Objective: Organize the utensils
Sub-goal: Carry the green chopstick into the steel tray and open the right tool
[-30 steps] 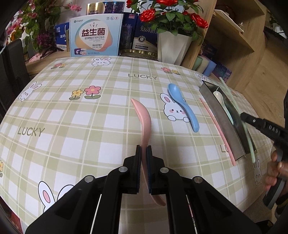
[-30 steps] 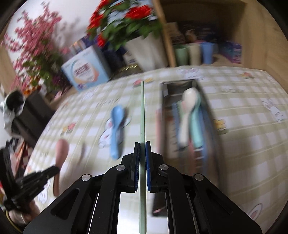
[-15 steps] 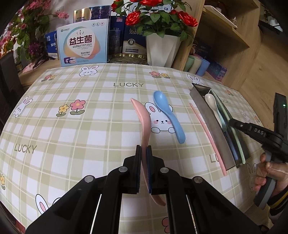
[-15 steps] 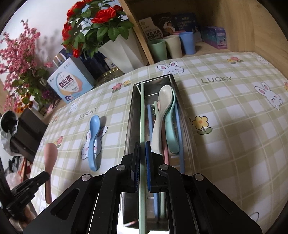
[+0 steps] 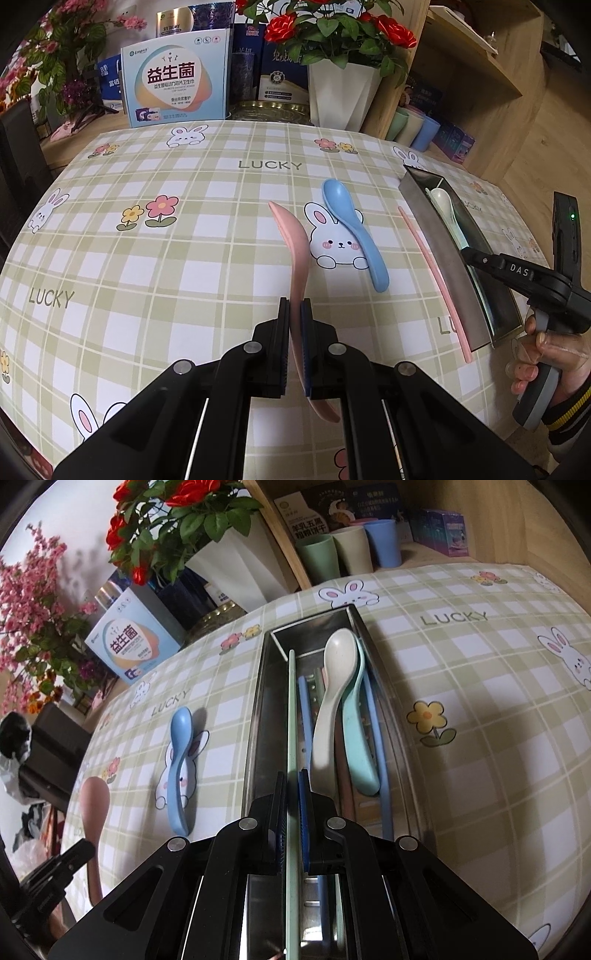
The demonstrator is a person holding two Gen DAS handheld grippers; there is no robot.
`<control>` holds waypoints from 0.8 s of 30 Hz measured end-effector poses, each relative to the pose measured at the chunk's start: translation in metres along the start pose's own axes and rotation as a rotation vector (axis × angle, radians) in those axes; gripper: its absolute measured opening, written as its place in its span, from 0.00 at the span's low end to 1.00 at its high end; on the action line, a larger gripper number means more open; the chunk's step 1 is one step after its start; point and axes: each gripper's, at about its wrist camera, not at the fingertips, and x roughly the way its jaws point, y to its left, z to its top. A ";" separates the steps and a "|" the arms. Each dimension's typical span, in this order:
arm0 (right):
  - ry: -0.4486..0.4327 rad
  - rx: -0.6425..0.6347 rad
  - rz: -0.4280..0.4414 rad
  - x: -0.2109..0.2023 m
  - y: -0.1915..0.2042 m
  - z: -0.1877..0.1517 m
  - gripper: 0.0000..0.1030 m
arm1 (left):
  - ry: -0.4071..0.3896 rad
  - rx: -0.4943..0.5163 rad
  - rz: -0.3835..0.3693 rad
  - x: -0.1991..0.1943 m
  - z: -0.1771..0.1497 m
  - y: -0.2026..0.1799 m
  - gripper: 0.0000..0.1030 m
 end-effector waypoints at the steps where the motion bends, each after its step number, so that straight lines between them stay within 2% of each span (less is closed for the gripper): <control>1: 0.002 -0.001 -0.001 0.000 0.000 -0.001 0.06 | 0.001 -0.001 -0.001 0.000 0.000 0.000 0.06; 24: 0.025 -0.019 -0.037 -0.009 0.002 -0.008 0.06 | 0.005 -0.022 -0.020 -0.003 -0.003 -0.001 0.06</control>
